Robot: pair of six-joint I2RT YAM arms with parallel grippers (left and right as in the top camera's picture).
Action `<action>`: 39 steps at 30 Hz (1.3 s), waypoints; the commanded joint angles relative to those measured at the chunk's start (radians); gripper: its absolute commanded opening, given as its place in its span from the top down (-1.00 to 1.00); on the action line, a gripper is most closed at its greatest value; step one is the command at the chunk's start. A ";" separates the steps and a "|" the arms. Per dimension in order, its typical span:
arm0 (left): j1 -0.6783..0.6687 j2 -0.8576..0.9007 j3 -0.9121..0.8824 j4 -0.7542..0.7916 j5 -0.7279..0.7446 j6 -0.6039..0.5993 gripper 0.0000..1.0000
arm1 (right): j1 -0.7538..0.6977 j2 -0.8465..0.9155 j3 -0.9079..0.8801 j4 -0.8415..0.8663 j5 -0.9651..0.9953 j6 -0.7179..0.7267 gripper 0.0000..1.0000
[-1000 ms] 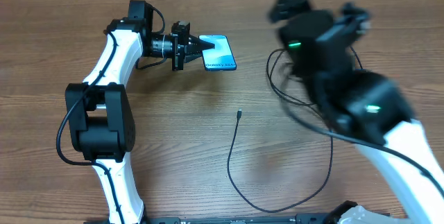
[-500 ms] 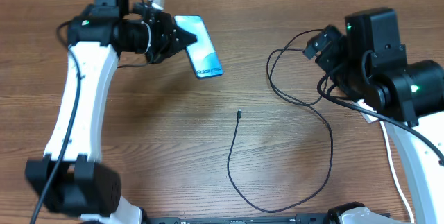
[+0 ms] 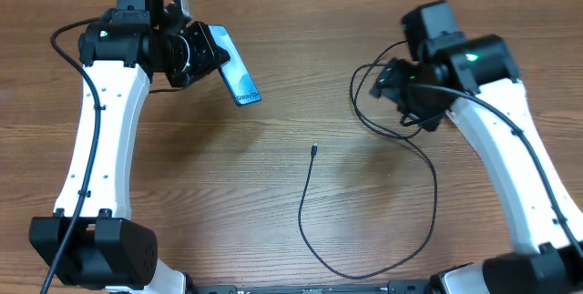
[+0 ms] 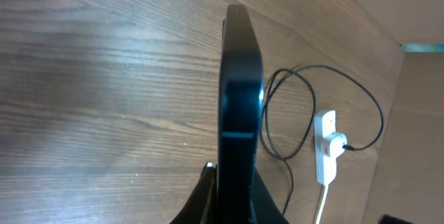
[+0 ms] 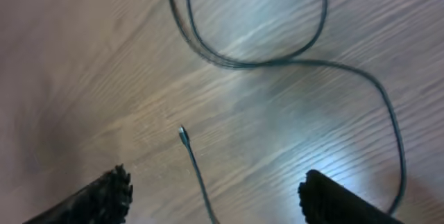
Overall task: Plug charger to phone and switch on socket
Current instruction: 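Move the right gripper away to the USB-C cable end on the table, then lower the right gripper and close it on the USB-C plug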
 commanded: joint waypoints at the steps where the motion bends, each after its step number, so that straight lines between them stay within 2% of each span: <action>1: 0.042 -0.004 0.011 0.013 -0.006 0.018 0.92 | 0.067 0.064 -0.005 0.006 -0.035 -0.057 -0.37; 11: 0.143 -0.004 0.011 -0.063 -0.002 0.031 0.92 | 0.183 0.242 -0.005 0.056 -0.026 -0.050 -0.32; 18: 0.159 -0.004 0.011 -0.069 0.002 0.031 0.92 | 0.242 0.315 -0.062 0.078 -0.054 -0.056 -0.25; 27: 0.159 -0.004 0.011 -0.062 0.003 0.031 0.92 | 0.326 0.323 -0.192 0.260 -0.061 -0.045 -0.28; 33: 0.159 -0.004 0.011 -0.062 0.006 0.031 0.92 | 0.325 0.323 -0.295 0.365 -0.066 0.060 -0.29; 37: 0.159 -0.004 0.011 -0.060 0.007 0.031 0.92 | 0.327 0.323 -0.333 0.435 -0.080 0.036 -0.15; 39: 0.159 -0.004 0.011 -0.060 0.014 0.031 0.92 | 0.327 0.324 -0.333 0.445 -0.080 0.026 -0.15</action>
